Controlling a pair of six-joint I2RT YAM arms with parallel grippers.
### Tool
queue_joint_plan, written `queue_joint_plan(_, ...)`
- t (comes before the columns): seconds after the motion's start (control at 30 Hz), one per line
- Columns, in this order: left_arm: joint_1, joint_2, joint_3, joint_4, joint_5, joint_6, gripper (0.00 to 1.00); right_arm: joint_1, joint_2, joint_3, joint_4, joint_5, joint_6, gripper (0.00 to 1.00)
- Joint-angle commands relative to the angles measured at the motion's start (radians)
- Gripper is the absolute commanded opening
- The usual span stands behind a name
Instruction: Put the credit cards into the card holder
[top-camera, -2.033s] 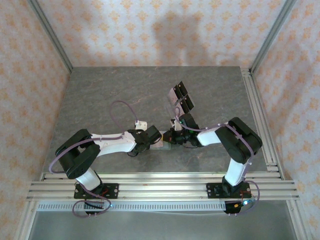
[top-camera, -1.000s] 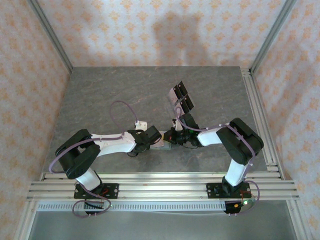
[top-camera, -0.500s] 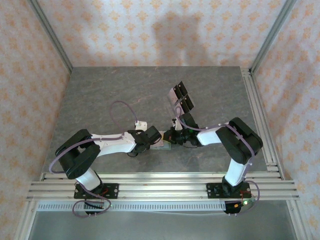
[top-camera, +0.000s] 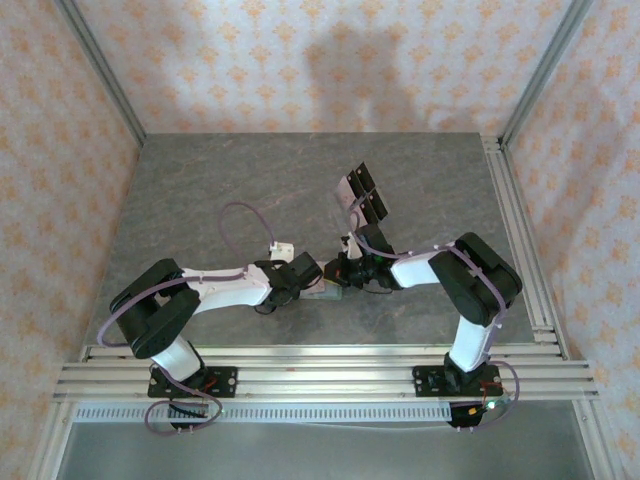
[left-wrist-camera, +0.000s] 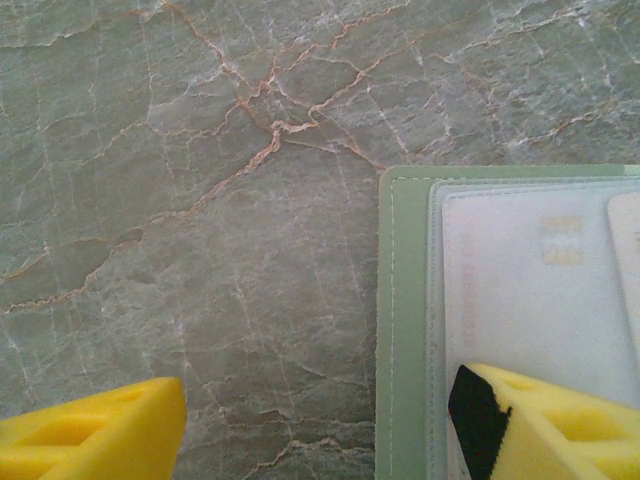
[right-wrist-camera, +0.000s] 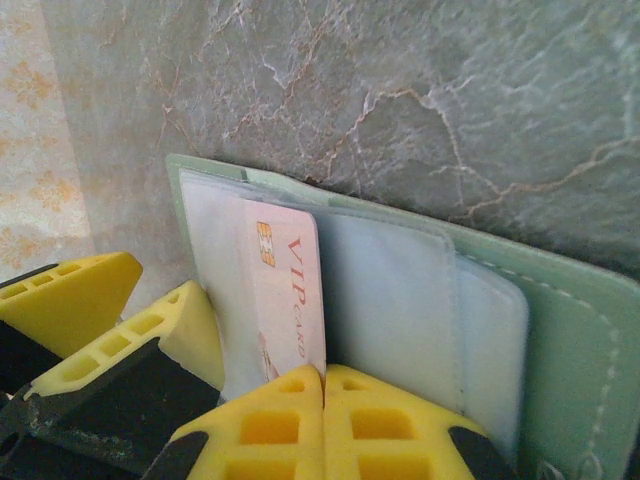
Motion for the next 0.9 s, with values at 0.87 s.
queue_joint_plan(0.87,0.098,-0.147,-0.01,-0.138,-0.011,0.014,0.74,0.029,-0.089,0.128,-0.373,0.097,-0.12,0.36)
